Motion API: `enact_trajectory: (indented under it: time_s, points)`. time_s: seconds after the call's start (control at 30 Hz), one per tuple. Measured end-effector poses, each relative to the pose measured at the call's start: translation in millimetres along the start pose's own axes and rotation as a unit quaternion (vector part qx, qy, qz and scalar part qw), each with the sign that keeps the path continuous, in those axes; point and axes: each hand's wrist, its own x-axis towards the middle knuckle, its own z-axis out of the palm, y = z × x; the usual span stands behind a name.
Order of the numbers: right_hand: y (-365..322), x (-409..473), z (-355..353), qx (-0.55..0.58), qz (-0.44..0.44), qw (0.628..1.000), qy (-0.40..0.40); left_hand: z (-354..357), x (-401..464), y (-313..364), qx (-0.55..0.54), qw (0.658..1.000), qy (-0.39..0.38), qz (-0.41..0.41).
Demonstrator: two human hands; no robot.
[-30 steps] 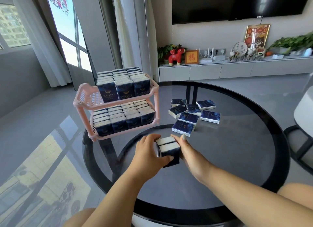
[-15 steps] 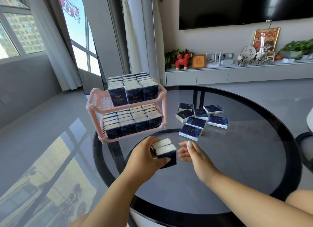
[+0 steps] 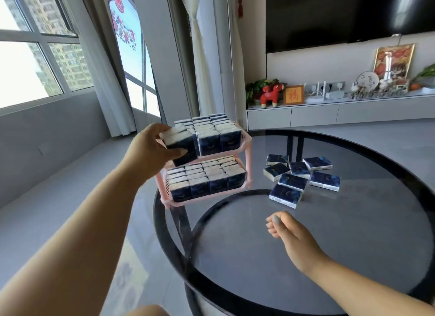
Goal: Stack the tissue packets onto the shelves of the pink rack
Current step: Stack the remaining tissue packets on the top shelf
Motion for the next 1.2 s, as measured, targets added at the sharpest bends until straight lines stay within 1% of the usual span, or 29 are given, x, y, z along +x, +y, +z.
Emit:
enact_trajectory:
  time_s: [0.13, 0.27, 0.33, 0.5, 0.7, 0.83, 1.0, 1.2]
  points:
    - [2.3, -0.1, -0.2, -0.012, -0.003, 1.000, 0.004, -2.8, 26.7, -5.0, -0.002, 1.000, -0.028, -0.005]
    - [4.6, 1.1, -1.3, -0.015, -0.006, 1.000, 0.004, 5.4, 42.8, -11.5, 0.023, 0.997, -0.072, -0.006]
    - [4.3, 1.5, -1.1, -0.014, -0.004, 1.000, 0.004, 9.5, 48.2, -14.5, 0.030, 0.996, -0.080, -0.002]
    - [7.8, 3.0, 0.6, -0.017, -0.010, 1.000, 0.002, 17.0, 58.9, -23.8, 0.050, 0.996, -0.074, 0.006]
    - [8.6, 4.3, 1.5, -0.026, -0.012, 1.000, 0.006, 25.6, 61.4, -29.8, 0.113, 0.991, -0.073, 0.020]
    - [9.5, 3.5, 2.1, -0.018, -0.009, 1.000, 0.008, 32.4, 59.5, -34.8, 0.168, 0.983, -0.055, 0.045]
    - [7.1, 2.9, 2.7, -0.017, -0.011, 1.000, 0.005, 40.5, 51.1, -38.4, 0.185, 0.980, -0.028, 0.071]
    - [8.0, 3.2, 2.6, -0.022, -0.009, 1.000, 0.003, 46.7, 54.6, -47.3, 0.212, 0.974, -0.046, 0.069]
